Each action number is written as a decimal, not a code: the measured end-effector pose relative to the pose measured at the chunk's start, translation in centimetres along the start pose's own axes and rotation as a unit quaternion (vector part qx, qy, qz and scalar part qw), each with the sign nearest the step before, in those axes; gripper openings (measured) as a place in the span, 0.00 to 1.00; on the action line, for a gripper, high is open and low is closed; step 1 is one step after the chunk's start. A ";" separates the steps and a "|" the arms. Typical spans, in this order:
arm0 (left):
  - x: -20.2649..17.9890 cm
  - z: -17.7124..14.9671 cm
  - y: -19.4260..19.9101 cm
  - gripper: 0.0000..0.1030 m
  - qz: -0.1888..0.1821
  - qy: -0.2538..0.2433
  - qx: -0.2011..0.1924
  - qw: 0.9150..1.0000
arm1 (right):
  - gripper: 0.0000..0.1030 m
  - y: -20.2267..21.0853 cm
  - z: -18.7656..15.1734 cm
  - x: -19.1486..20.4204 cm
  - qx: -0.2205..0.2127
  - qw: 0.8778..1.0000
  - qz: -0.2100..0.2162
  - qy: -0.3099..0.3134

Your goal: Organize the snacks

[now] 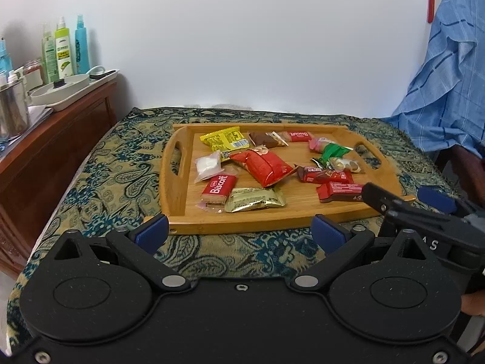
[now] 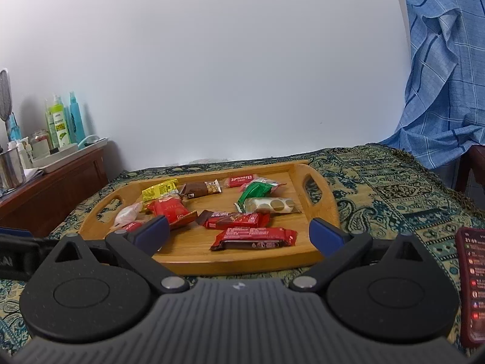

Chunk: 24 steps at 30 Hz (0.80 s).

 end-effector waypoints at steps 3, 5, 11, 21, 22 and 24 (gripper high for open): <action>0.2 -0.4 1.2 0.98 0.002 0.000 -0.002 1.000 | 1.00 1.0 -0.6 0.1 0.000 1.000 -0.003 -0.003; 0.4 -0.8 2.0 0.98 0.007 -0.003 -0.002 1.000 | 1.00 1.6 -0.9 0.3 -0.002 1.000 -0.004 0.003; 1.1 -2.2 4.4 0.98 0.008 -0.001 -0.005 1.000 | 1.00 3.7 -2.0 0.9 -0.007 1.000 -0.005 0.013; 2.0 -4.5 6.3 0.99 0.015 0.000 -0.016 1.000 | 1.00 5.9 -4.2 2.4 0.002 1.000 0.006 0.006; 2.2 -4.7 6.1 0.99 0.015 0.000 -0.019 1.000 | 1.00 6.0 -4.4 2.6 0.002 1.000 0.005 0.005; 2.8 -5.2 5.2 0.99 0.027 0.004 -0.011 1.000 | 1.00 6.2 -4.8 2.7 0.006 1.000 0.004 0.003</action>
Point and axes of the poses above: each gripper's, at about its wrist camera, not at the fingertips, and y roughly against the way its jaws point, x to its left, z to its top, the point moved 9 cm from there along -y, roughly the way its jaws point, and after that the axes turned 13 degrees about y, right-handed, at the moved point
